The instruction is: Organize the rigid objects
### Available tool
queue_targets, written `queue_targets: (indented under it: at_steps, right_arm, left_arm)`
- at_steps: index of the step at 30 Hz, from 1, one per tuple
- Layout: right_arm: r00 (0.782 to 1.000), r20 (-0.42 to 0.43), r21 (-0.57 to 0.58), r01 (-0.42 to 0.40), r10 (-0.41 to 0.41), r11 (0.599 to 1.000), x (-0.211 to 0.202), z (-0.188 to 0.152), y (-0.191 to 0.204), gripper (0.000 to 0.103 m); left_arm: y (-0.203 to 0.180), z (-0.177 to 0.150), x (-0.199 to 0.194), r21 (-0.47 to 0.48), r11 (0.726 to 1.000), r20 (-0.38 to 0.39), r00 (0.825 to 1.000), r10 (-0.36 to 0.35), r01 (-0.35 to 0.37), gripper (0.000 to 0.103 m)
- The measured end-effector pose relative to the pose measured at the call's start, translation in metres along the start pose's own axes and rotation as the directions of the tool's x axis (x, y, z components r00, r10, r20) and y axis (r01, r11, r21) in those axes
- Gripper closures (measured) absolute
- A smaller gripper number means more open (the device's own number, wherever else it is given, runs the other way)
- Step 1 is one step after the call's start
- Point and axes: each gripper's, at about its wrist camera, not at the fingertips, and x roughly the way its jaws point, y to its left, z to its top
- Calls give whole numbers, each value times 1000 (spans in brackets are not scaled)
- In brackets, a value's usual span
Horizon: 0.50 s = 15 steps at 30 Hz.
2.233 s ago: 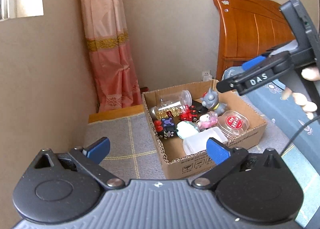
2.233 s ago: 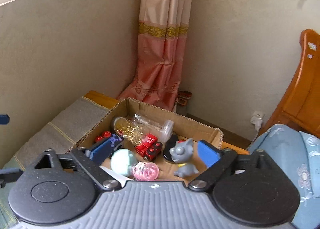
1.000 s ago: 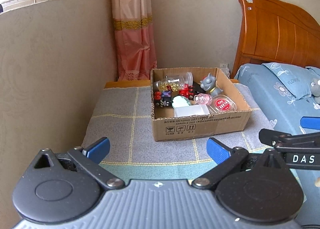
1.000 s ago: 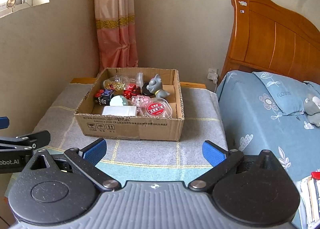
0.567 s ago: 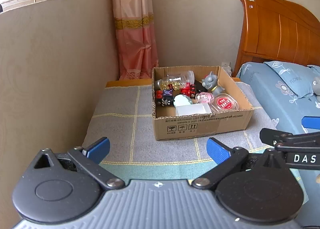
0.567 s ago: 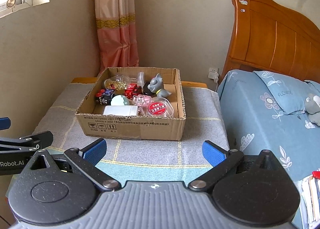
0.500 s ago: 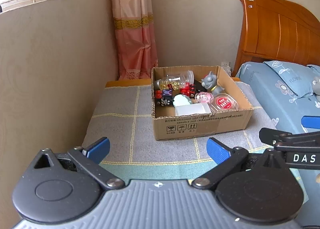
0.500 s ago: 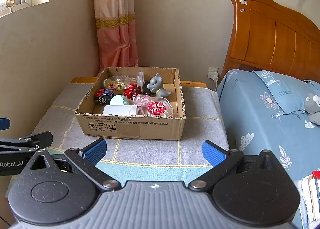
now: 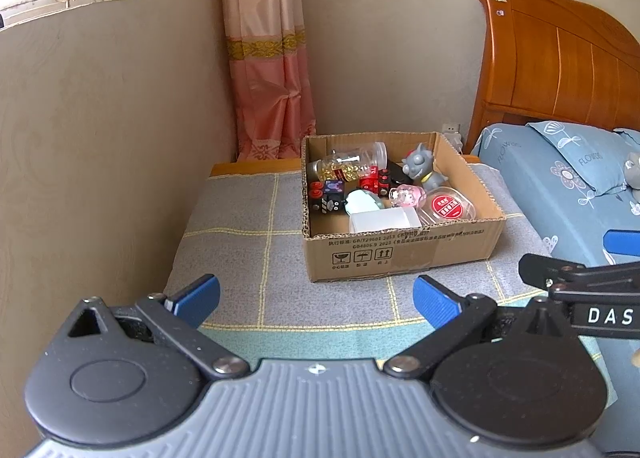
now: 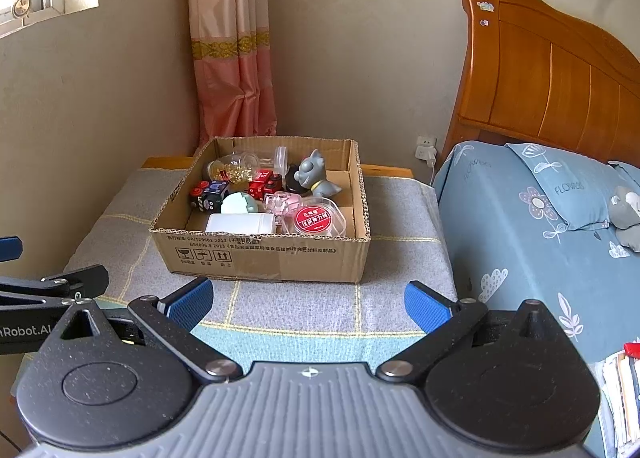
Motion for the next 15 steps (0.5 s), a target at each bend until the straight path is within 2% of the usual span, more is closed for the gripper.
queue_targets:
  at_steps: [15]
  right_arm:
    - [1000, 1, 1, 2, -2, 1000, -1, 1, 0, 0]
  left_arm:
    - [0, 1, -1, 1, 1000, 1, 1000, -1, 1, 1]
